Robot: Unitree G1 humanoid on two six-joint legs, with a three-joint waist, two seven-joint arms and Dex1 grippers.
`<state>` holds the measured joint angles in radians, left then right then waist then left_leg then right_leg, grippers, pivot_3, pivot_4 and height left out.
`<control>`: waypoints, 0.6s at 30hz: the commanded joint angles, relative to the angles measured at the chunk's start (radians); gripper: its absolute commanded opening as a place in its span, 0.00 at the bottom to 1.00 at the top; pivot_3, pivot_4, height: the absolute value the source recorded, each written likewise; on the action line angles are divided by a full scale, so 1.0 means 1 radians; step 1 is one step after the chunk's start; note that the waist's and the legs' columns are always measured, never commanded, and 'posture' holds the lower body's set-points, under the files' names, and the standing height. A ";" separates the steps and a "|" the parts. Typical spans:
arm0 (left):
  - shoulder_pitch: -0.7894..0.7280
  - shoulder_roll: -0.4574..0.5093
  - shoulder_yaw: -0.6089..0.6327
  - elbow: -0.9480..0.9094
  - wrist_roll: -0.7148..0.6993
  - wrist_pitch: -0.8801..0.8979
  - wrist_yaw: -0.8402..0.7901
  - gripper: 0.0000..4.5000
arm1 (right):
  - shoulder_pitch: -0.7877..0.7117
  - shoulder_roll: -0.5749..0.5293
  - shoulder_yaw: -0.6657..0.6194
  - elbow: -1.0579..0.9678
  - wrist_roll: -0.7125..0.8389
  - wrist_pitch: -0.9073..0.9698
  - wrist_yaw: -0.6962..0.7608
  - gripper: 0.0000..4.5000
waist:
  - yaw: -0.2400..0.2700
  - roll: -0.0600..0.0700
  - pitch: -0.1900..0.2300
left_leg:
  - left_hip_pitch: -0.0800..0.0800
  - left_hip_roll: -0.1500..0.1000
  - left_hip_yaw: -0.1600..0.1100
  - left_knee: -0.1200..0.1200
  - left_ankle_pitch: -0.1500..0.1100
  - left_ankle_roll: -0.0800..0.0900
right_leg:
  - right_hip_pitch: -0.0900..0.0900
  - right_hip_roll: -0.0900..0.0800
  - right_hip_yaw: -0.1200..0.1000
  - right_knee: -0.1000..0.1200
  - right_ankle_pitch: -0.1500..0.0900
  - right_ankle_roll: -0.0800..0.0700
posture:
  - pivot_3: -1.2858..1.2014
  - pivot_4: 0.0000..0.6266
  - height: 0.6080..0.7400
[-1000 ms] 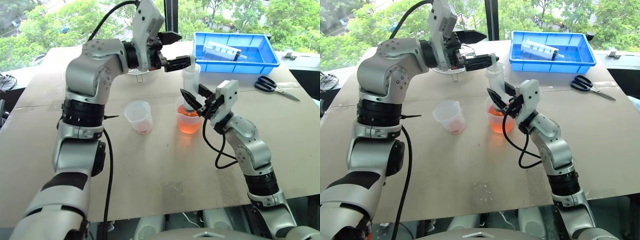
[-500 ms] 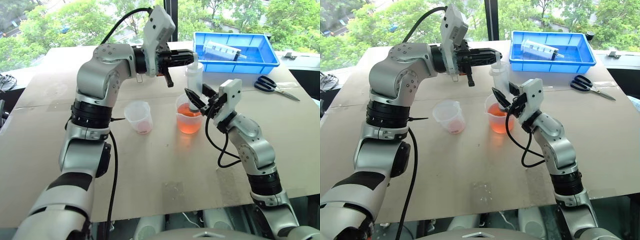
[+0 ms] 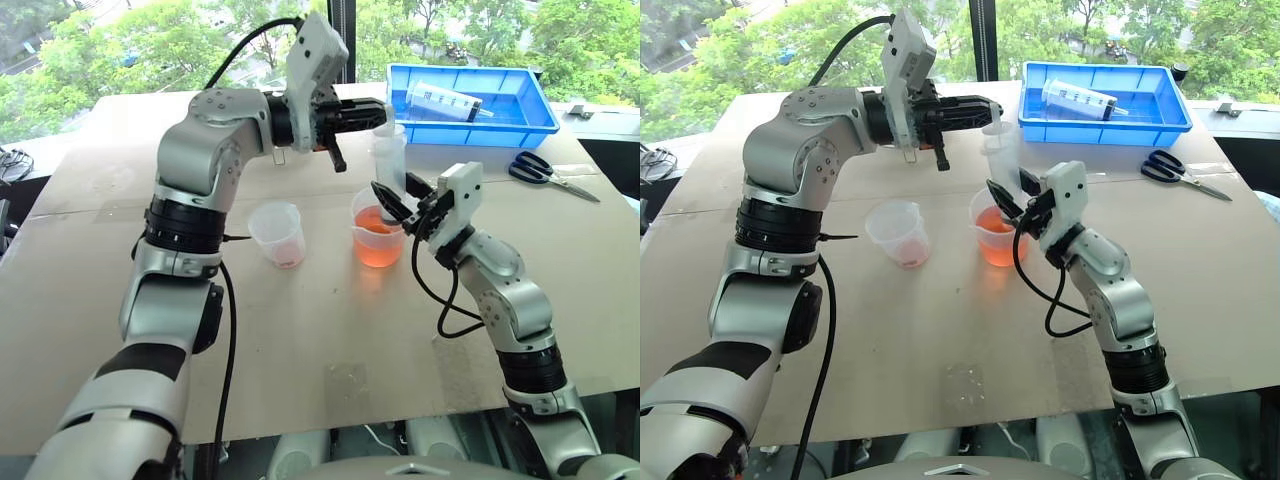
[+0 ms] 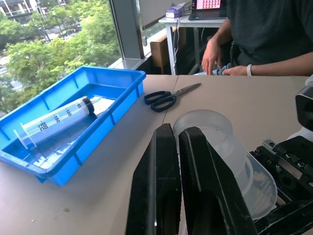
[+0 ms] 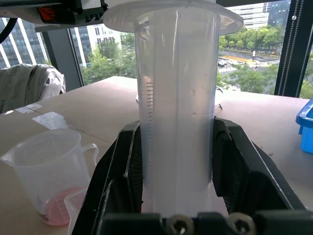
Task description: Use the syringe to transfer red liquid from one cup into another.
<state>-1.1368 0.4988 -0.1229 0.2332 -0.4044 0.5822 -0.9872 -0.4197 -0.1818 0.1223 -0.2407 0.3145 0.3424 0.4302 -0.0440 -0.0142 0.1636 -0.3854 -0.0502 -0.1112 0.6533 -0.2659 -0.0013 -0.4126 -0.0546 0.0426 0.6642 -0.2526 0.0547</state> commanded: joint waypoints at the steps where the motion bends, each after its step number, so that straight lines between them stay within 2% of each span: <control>1: -0.086 0.032 0.088 0.006 0.023 -0.070 0.043 0.00 | 0.032 -0.005 0.071 -0.034 -0.006 0.008 0.053 0.32 | 0.000 0.000 0.000 | 0.000 0.000 0.000 0.000 0.000 0.000 | 0.000 0.000 0.000 0.000 0.000 0.000 | 0.52 0.24 1.00; 18: -0.069 0.043 0.084 -0.013 0.016 -0.070 0.034 0.00 | 0.022 0.016 0.060 -0.032 -0.002 -0.003 0.047 0.32 | 0.000 0.000 0.000 | 0.000 0.000 0.000 0.000 0.000 0.000 | 0.000 0.000 0.000 0.000 0.000 0.000 | 0.52 0.24 1.00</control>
<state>-1.1490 0.5116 -0.1228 0.2507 -0.4000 0.5533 -0.9906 -0.4101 -0.1655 0.1230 -0.2399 0.3157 0.3427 0.4304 -0.0440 -0.0142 0.1636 -0.3854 -0.0501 -0.1112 0.6533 -0.2660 -0.0013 -0.4126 -0.0545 0.0426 0.6644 -0.2526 0.0547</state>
